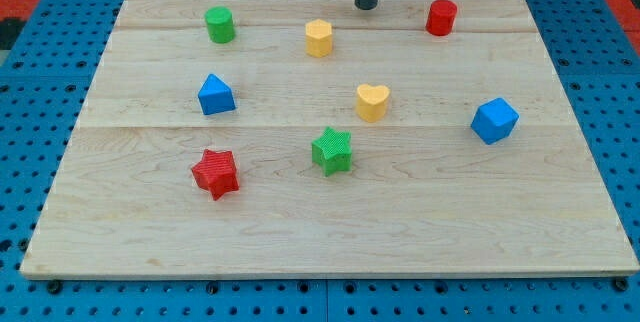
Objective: Point your arm at the red circle
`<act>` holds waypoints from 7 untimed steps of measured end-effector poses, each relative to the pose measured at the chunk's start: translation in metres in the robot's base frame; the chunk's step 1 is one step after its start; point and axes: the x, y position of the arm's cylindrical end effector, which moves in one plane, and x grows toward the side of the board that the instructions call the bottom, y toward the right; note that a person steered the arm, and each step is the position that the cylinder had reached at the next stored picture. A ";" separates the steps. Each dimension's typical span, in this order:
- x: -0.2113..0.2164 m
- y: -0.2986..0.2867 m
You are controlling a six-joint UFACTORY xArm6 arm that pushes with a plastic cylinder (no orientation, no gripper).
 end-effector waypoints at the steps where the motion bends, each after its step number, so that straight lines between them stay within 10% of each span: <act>1: -0.001 0.000; 5: -0.009 0.179; 7: 0.002 0.108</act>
